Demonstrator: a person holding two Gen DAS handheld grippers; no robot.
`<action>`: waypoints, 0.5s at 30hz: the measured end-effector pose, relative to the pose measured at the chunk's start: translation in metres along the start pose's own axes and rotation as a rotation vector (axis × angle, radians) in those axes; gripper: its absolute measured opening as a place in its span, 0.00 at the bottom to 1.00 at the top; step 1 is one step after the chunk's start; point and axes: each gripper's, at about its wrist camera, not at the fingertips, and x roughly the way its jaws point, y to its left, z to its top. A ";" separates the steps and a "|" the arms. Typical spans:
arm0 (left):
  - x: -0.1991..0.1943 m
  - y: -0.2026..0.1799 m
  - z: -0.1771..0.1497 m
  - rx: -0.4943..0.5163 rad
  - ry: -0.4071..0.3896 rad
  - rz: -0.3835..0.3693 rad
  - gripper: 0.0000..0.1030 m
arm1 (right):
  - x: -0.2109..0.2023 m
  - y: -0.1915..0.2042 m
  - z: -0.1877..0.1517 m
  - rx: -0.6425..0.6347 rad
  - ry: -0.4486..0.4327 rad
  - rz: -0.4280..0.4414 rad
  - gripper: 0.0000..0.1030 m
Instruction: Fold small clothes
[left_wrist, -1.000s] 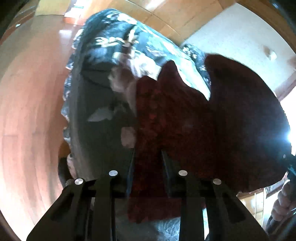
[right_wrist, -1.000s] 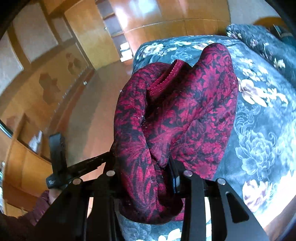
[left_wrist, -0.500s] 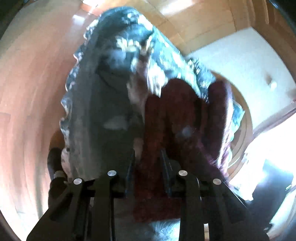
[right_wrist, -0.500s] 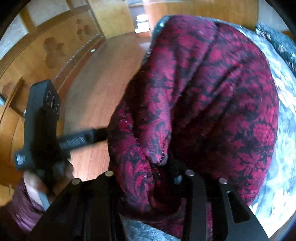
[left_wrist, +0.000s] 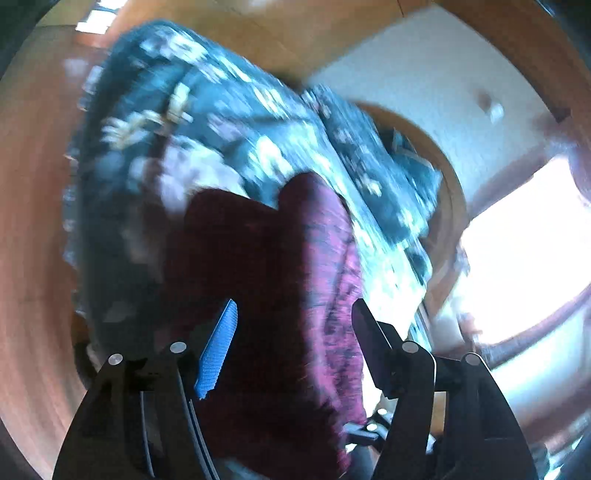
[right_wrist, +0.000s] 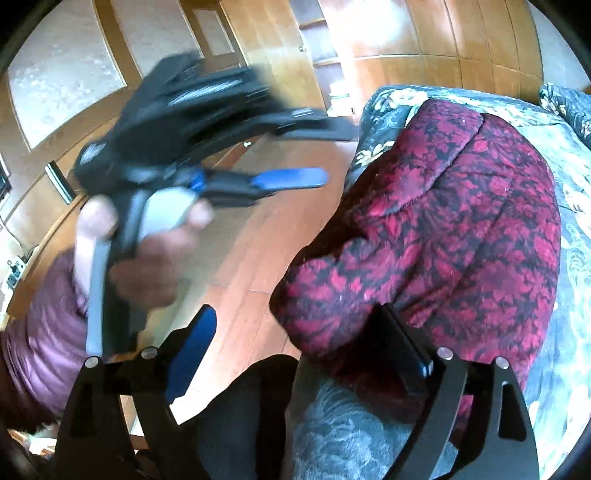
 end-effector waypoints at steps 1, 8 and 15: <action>0.009 -0.004 0.004 0.010 0.022 0.018 0.62 | -0.002 -0.002 -0.004 0.003 -0.006 0.004 0.86; 0.044 -0.027 0.014 0.133 0.104 0.158 0.15 | -0.047 -0.022 -0.039 0.018 -0.053 0.052 0.86; 0.003 -0.041 0.000 0.197 0.005 0.242 0.14 | -0.115 -0.092 -0.052 0.219 -0.188 0.044 0.86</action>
